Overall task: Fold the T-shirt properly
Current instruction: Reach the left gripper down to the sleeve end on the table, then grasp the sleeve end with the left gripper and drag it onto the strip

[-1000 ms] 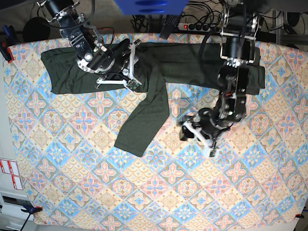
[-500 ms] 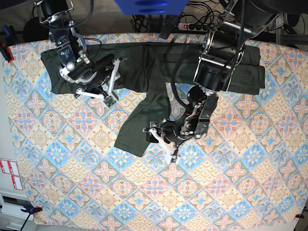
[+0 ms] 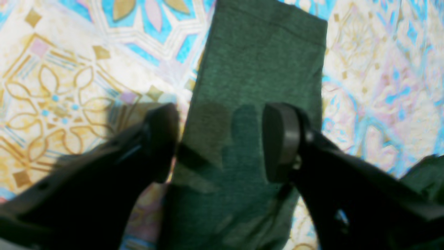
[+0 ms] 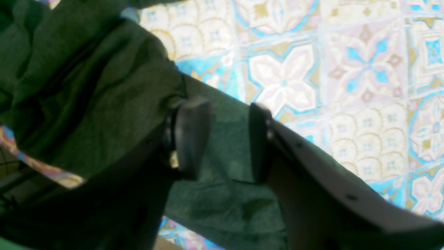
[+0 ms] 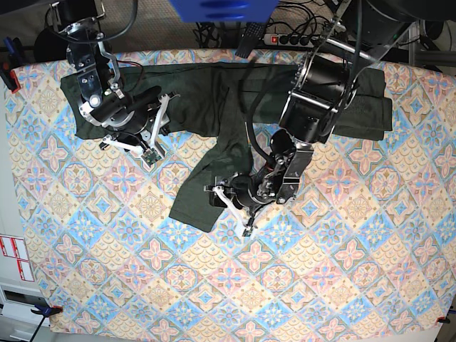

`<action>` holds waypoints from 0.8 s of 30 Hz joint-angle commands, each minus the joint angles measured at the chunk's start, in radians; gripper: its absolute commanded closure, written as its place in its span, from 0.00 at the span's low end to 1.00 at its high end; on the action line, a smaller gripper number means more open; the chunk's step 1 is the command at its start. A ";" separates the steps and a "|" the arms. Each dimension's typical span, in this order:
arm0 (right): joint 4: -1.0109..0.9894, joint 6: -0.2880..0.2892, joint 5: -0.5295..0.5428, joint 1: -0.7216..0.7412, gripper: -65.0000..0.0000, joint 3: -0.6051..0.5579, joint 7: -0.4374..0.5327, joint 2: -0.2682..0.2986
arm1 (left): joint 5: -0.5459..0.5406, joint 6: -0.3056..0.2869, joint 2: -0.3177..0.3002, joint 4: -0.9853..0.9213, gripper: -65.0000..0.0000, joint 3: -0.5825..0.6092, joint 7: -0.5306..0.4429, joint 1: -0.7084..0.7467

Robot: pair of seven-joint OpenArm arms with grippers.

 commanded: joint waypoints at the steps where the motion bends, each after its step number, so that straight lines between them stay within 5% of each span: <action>1: 0.020 -0.001 0.004 0.010 0.68 0.007 0.017 0.005 | 0.004 0.004 0.013 0.000 0.59 0.030 0.026 -0.011; 5: 0.020 -0.001 0.004 0.010 0.68 0.007 0.017 0.005 | 0.002 0.004 0.014 0.002 1.00 0.032 0.009 -0.010; 12: 0.021 -0.001 0.004 0.010 0.68 0.007 0.017 0.005 | 0.002 0.008 -0.015 0.019 1.00 0.032 -0.023 -0.007; 24: 0.020 -0.001 0.001 0.010 0.68 0.007 0.041 0.005 | 0.002 0.060 -0.308 0.720 1.00 -0.007 0.026 0.340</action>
